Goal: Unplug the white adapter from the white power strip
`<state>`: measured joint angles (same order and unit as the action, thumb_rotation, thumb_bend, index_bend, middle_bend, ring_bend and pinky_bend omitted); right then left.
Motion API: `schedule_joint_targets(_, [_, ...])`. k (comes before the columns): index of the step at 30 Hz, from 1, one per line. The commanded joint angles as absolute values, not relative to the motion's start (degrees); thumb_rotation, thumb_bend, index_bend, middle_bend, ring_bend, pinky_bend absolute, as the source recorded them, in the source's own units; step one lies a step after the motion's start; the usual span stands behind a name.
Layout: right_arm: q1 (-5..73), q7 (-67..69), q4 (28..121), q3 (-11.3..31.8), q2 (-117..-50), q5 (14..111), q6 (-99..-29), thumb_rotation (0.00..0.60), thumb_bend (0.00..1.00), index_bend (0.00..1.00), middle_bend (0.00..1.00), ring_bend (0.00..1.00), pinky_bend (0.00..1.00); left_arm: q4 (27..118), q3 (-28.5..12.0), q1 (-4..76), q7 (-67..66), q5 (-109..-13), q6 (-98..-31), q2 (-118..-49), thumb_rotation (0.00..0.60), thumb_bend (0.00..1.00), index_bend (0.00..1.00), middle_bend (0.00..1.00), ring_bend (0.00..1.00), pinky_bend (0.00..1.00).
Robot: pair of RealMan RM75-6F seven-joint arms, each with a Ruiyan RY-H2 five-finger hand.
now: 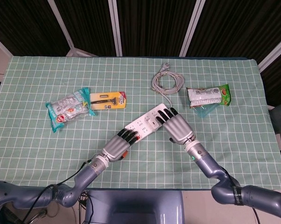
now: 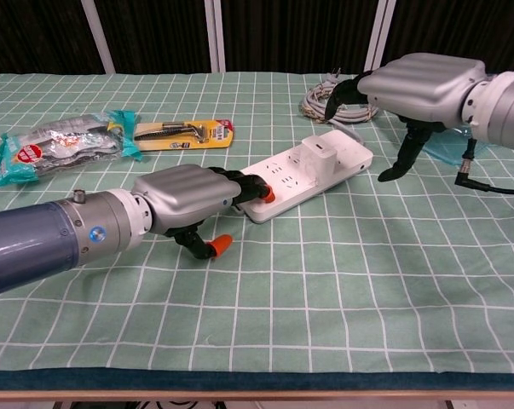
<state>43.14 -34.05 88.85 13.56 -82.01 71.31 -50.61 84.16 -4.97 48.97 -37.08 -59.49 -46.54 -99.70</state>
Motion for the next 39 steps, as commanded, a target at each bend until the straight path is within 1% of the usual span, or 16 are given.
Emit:
schedule_joint_targets(1, [44.87, -33.22, 86.35, 13.78, -83.98, 70.76, -49.40, 0.600, 0.16, 0.22, 0.17, 0.16, 0.19, 83.92, -4.79, 49.12, -36.86, -59.72, -46.55, -99.89, 0.600, 0.50, 0.15, 0.07, 0.02, 0.12])
schedule_joint_targets(11, [48.72, -33.28, 80.22, 14.57, -88.53, 68.58, -47.65, 0.600, 0.16, 0.23, 0.17, 0.17, 0.20, 82.97, -4.52, 49.51, -35.24, -60.28, -46.57, -100.43, 0.600, 0.50, 0.15, 0.07, 0.02, 0.12])
schedule_joint_targets(21, [50.57, -31.92, 75.57, 14.73, -91.76, 66.52, -47.22, 0.600, 0.17, 0.25, 0.18, 0.17, 0.20, 81.77, -4.06, 49.84, -33.99, -60.66, -46.29, -101.16, 0.600, 0.50, 0.15, 0.07, 0.02, 0.12])
schedule_joint_targets(39, [52.10, -28.33, 69.65, 13.00, -95.71, 66.92, -46.85, 0.600, 0.16, 0.29, 0.18, 0.18, 0.20, 79.74, -3.53, 50.15, -31.98, -61.36, -45.90, -102.07, 0.600, 0.50, 0.15, 0.07, 0.02, 0.12])
